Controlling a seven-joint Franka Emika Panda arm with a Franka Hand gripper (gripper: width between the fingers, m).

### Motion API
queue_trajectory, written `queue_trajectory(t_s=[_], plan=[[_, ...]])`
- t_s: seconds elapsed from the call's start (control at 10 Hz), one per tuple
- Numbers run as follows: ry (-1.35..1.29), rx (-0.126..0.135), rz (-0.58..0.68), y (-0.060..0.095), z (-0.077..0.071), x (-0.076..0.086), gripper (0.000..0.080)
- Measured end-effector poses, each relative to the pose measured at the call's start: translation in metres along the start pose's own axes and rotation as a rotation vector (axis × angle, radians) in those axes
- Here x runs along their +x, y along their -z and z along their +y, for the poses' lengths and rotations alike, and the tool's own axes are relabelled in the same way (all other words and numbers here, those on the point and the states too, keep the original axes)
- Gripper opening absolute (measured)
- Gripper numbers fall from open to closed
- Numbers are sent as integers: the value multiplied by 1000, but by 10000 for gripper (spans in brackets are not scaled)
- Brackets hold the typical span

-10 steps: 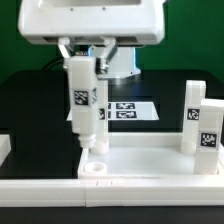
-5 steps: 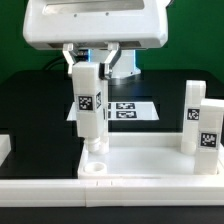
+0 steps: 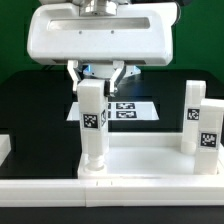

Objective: Assemble desk

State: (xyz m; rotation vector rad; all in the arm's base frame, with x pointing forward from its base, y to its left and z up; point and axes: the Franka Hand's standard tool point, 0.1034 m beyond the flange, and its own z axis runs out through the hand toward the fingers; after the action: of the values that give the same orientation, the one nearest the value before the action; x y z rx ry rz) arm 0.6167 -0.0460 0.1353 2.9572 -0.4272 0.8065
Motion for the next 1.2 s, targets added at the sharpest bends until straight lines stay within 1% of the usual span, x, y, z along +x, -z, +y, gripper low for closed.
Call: queue_trajectory(t_s=[0.2, 0.4, 0.7, 0.9, 1.2], plan=[[8, -5, 11, -2, 0, -1, 285], [14, -18, 11, -7, 6, -7, 285], [10, -24, 6, -9, 10, -11, 285], [17, -31, 41, -9, 9, -13, 285], [17, -31, 39, -9, 9, -13, 285]])
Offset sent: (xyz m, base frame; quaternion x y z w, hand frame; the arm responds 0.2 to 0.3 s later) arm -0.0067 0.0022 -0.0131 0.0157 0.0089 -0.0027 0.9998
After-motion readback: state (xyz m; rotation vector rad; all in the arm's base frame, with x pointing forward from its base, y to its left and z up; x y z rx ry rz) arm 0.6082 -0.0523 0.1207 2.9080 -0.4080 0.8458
